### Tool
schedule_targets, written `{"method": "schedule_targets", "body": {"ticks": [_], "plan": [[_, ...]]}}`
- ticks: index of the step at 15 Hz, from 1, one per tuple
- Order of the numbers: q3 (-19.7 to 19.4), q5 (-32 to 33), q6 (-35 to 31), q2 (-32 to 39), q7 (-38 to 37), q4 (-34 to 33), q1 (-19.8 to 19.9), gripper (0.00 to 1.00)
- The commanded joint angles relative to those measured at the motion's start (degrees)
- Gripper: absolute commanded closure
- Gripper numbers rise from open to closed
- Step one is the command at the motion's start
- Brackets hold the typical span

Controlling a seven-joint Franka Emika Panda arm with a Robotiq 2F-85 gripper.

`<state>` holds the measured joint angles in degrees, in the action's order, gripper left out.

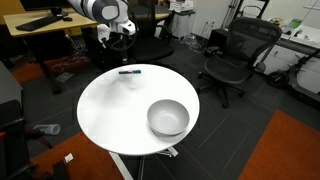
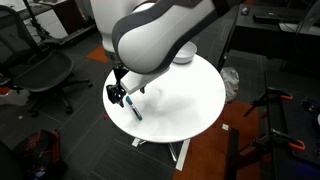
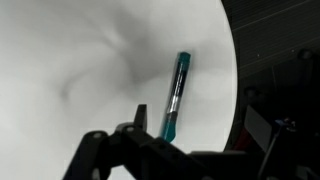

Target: Pick up the marker and put it in the bowl

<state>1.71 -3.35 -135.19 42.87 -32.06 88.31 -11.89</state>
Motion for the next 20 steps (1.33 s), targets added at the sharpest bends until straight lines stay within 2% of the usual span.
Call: {"method": "schedule_targets", "body": {"ticks": [1,6,20], "plan": [[-1.22,-1.44,4.37,3.43,-1.13,-5.61,-0.67,0.0],[-1.51,-1.42,7.1,6.61,-0.86,-9.58,-0.59,0.0],[-4.49,0.17,5.23,12.74,-3.72,-14.7,-2.66,0.0]]}}
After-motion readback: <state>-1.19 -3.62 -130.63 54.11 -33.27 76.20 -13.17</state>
